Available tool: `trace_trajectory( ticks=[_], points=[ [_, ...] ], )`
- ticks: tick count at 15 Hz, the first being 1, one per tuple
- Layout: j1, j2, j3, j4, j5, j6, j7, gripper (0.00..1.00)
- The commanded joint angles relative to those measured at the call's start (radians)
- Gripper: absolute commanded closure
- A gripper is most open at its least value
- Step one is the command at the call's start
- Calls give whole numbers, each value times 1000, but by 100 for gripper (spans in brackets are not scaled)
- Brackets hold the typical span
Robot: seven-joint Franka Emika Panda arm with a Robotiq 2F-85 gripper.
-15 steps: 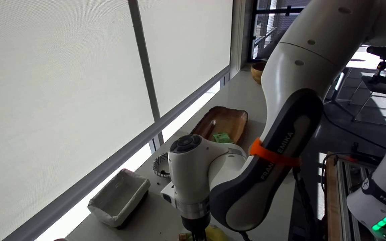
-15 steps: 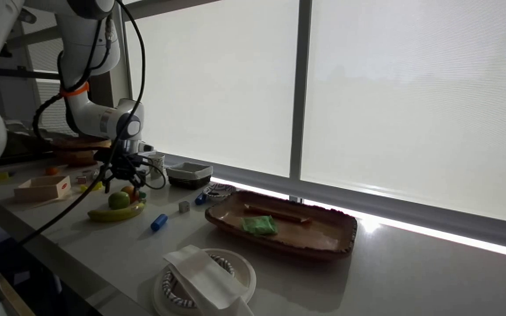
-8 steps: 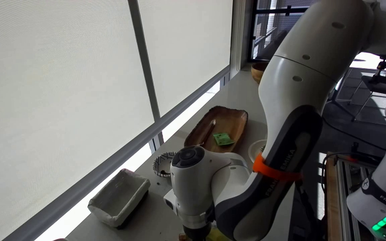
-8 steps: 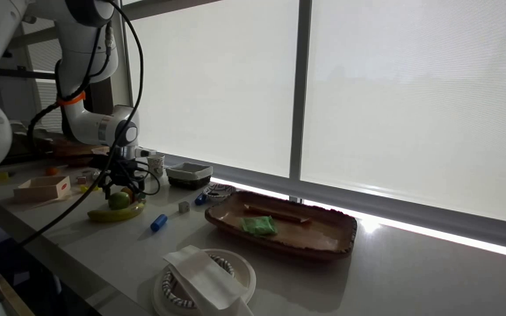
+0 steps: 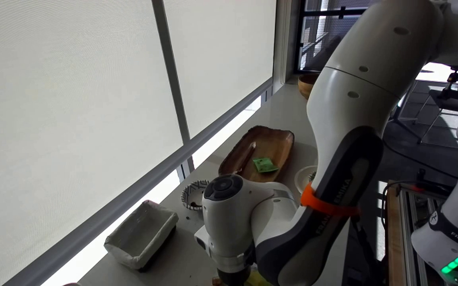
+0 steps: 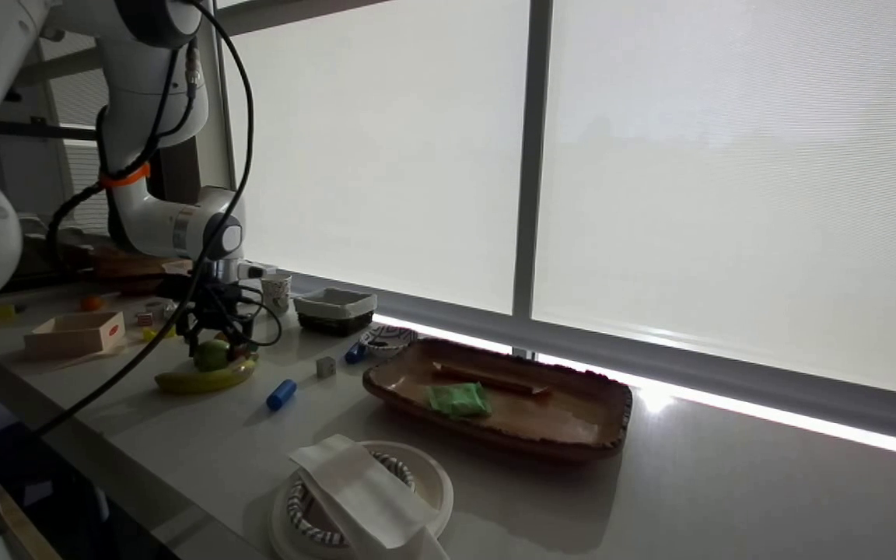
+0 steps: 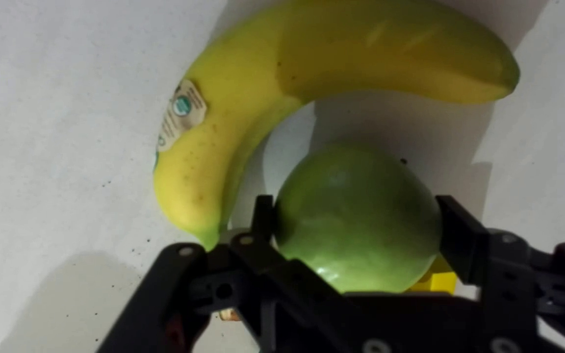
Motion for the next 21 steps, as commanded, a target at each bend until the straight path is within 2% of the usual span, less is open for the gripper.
trace_trajectory(
  ticks=[1, 3, 7, 11, 16, 21],
  points=[
    [-7, -42, 2, -32, -12, 23, 14, 45],
    [-13, -93, 6, -50, -11, -16, 12, 45],
    [-29, -209, 9, -68, -12, -195, 14, 45],
    [-77, -238, -13, -16, -21, -251, -33, 45],
    [-154, -150, -35, 102, 9, -223, -119, 45],
    [-181, -1, -19, 288, 33, -265, -172, 45]
  ],
)
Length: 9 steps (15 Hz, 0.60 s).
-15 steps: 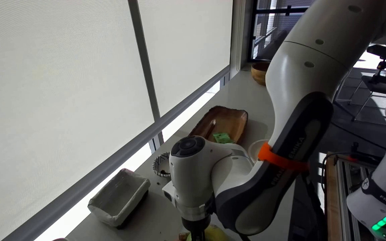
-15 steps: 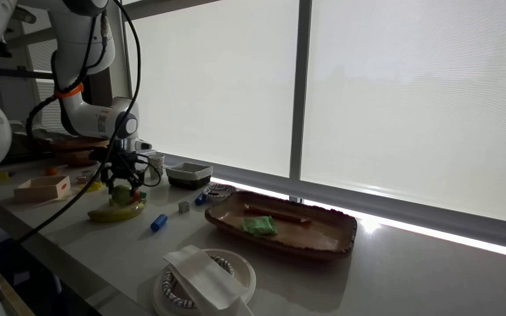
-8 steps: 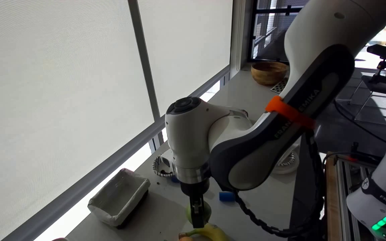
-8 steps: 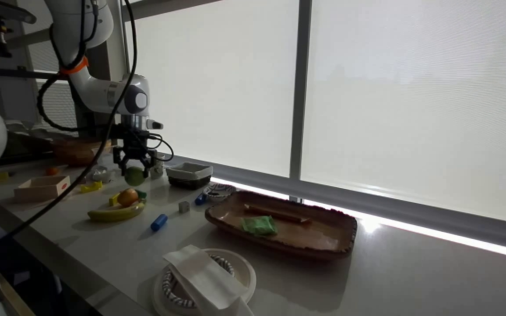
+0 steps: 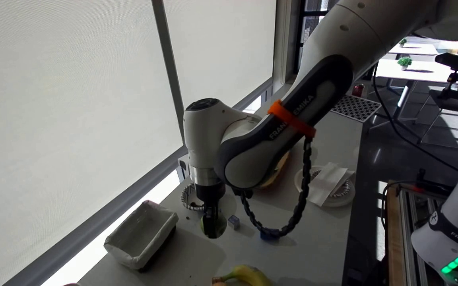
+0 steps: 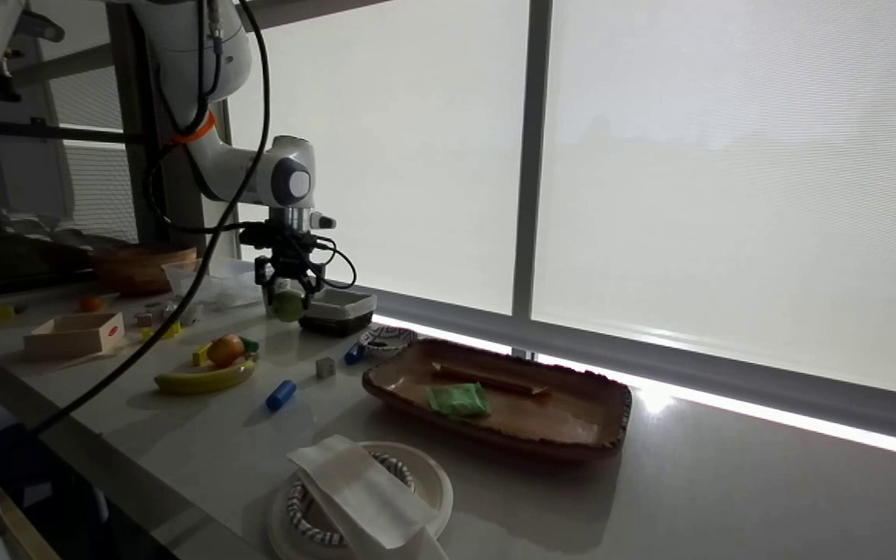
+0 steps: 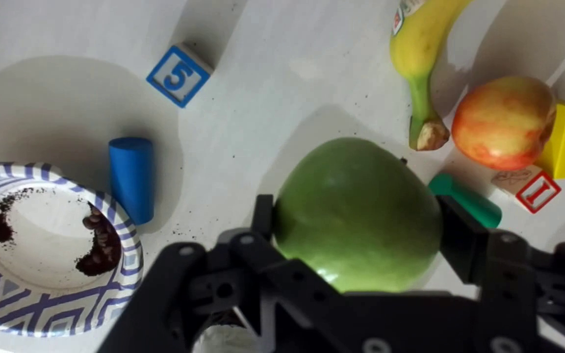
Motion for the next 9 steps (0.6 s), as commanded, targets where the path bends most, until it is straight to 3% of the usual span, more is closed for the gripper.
trace_trajectory(
  ticks=[1, 9],
  points=[
    [-5, 132, 23, 159, 29, -54, -47, 45],
    [11, 334, 22, 362, 12, -134, -55, 45]
  ],
)
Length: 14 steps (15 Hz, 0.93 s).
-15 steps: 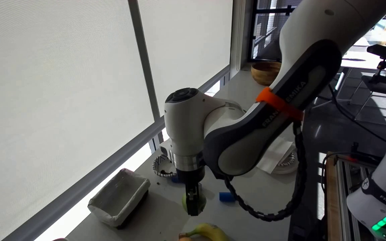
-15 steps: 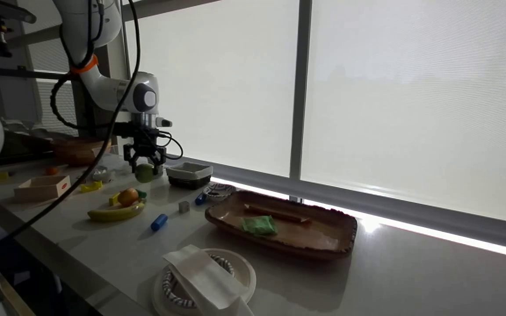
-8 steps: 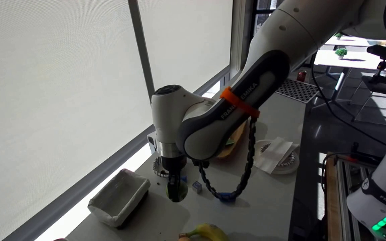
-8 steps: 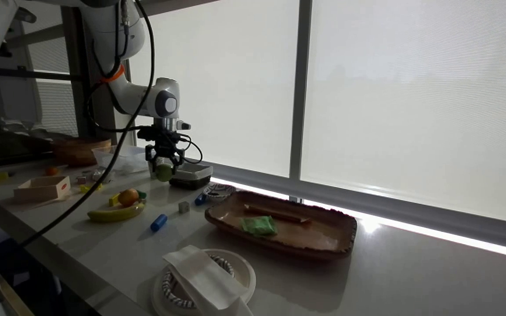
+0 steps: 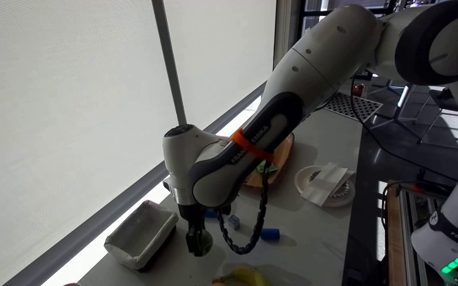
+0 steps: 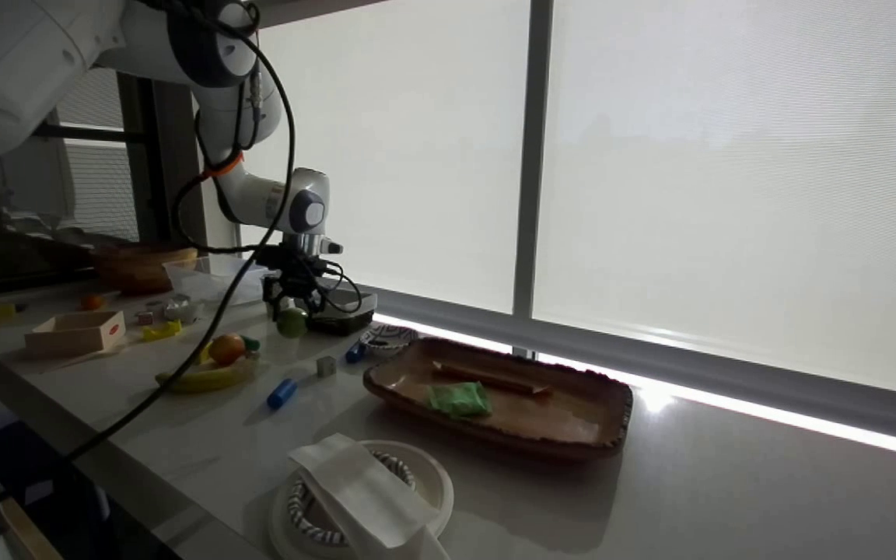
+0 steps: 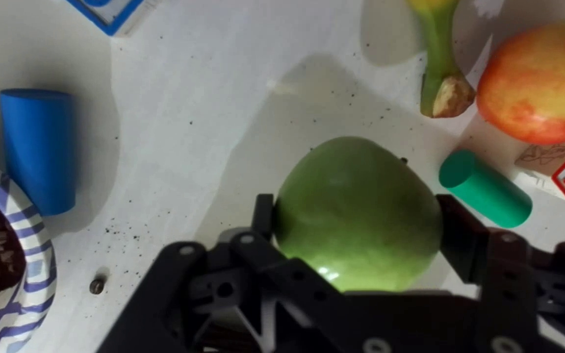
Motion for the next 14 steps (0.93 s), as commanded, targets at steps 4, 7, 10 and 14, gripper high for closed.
trace_trajectory(
  ticks=[4, 7, 10, 14],
  points=[
    [24, 143, -17, 192, -6, -121, -2, 45],
    [29, 171, -20, 241, -8, -162, 0, 5],
    [16, 132, -11, 227, -2, -119, -17, 0],
    [9, 60, 10, 199, -26, -117, -113, 0]
  ],
)
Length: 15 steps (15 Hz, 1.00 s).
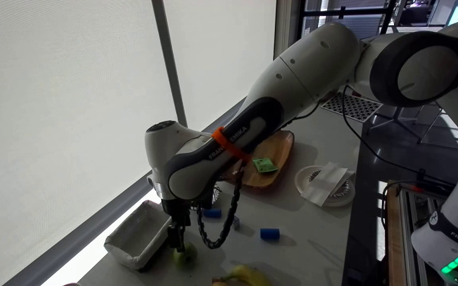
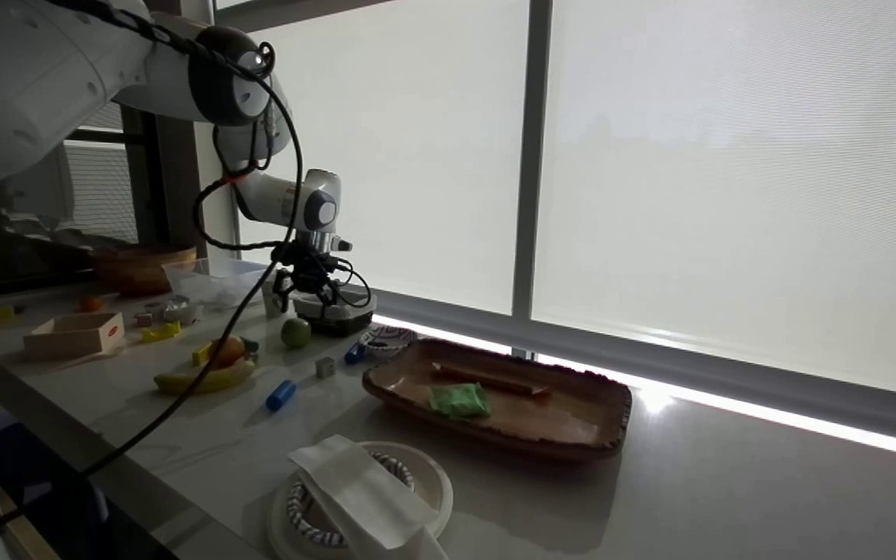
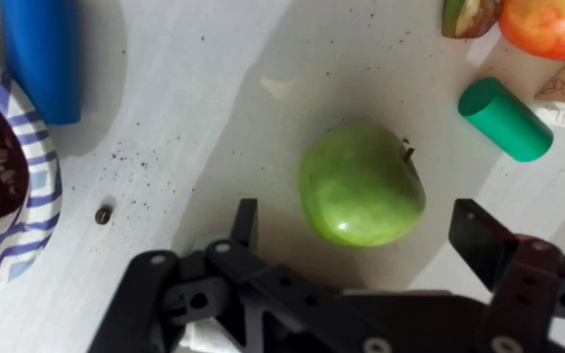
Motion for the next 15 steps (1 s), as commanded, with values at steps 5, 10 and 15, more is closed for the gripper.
trace_trajectory(
  ticks=[5, 10, 15],
  points=[
    [-21, -110, 84, -74, -19, 1, -335, 0],
    [-3, -89, 103, -44, -12, -3, -431, 0],
    [-3, -91, 112, -54, -13, -3, -494, 0]
  ],
)
